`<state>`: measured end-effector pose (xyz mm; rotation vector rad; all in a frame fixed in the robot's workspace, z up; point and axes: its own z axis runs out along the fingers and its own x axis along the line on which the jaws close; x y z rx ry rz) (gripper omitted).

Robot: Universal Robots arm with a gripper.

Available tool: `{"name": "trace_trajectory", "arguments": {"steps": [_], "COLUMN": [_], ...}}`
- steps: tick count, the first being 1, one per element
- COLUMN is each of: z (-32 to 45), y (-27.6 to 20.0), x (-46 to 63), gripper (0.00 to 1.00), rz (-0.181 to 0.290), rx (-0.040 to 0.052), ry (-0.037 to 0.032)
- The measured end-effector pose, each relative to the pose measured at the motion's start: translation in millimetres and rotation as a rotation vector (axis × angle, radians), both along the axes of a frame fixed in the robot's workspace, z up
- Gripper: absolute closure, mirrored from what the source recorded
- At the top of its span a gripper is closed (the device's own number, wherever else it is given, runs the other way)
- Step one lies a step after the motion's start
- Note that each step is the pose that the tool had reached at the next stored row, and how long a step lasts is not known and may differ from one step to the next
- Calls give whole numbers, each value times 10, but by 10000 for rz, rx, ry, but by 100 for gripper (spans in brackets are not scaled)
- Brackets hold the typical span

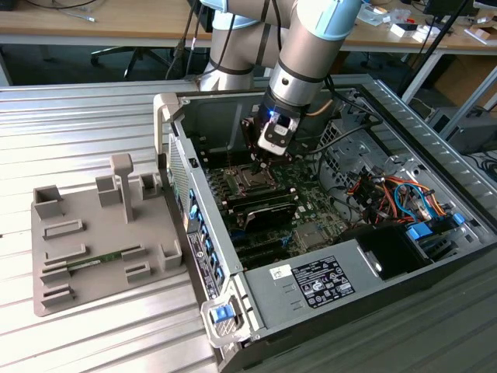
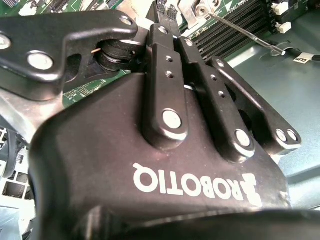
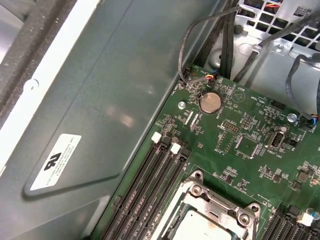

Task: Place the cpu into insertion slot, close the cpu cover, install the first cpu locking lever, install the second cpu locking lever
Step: 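Install the first cpu locking lever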

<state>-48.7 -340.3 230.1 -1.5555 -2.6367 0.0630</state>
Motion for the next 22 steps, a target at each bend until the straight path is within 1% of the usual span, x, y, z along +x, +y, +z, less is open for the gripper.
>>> {"name": "trace_trajectory", "arguments": {"steps": [7,10,22], "z": [0,0,0], "y": [0,0,0], "x": [0,0,0], "gripper": [90,90,90], "rz": [71,290,411], "rx": [0,0,-1], "ry": [0,0,0]}}
